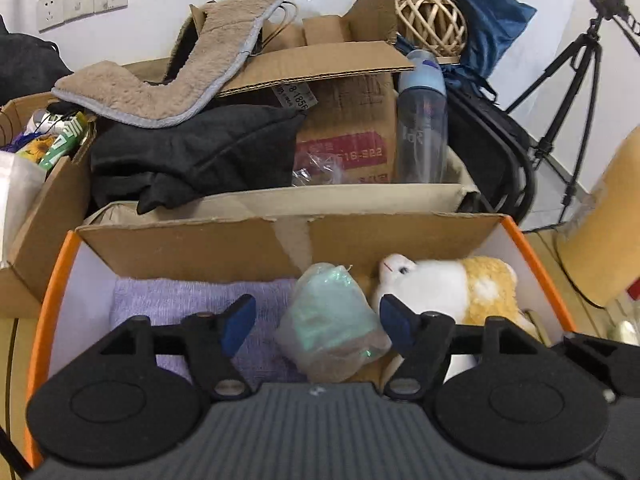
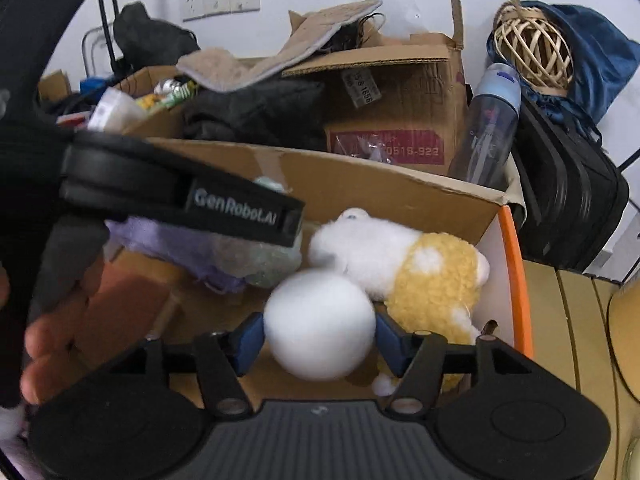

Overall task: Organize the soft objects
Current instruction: 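Carry the foam cylinder and clear bag into the box and open both grippers, then withdraw both grippers from the box toward the light-blue plush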

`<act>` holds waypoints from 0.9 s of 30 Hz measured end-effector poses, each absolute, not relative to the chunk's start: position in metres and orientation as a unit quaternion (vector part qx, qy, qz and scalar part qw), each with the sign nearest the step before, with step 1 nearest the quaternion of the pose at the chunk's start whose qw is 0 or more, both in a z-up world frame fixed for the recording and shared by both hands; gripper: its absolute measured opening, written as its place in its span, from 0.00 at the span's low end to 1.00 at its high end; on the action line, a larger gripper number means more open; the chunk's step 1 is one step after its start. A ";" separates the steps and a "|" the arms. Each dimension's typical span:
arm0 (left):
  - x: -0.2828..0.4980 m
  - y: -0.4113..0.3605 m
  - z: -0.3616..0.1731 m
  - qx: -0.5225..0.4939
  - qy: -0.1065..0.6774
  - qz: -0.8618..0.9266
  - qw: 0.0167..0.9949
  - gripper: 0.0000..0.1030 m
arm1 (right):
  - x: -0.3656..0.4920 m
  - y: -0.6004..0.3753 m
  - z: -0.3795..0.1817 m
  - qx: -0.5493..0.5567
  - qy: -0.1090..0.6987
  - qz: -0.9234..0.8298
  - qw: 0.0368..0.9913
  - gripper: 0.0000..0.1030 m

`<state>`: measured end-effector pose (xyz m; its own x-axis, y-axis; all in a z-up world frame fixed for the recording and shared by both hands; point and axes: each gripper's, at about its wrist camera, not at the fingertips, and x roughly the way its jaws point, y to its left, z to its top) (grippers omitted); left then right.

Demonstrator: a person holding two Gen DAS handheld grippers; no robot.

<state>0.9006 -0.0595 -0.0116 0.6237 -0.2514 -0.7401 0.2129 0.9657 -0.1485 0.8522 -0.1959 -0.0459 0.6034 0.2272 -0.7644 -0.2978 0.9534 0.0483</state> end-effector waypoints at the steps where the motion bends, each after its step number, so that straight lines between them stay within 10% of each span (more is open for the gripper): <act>1: 0.894 -0.056 -0.006 -0.024 0.409 -0.137 0.902 0.69 | 0.849 -0.198 -0.043 -0.035 0.421 0.147 0.895 0.58; 18: 0.701 -0.009 0.173 0.013 0.266 -0.125 0.956 0.76 | 0.698 -0.247 0.135 -0.025 0.293 0.128 0.947 0.66; 27: 0.478 0.018 0.139 0.023 0.116 -0.127 0.985 0.85 | 0.529 -0.257 0.115 -0.024 0.206 0.143 0.968 0.75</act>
<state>0.4775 0.0181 0.1390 0.9409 -0.2452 -0.2335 0.2561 0.9665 0.0168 0.5294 -0.2570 0.1150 0.8740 0.2676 -0.4055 -0.2877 0.9577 0.0119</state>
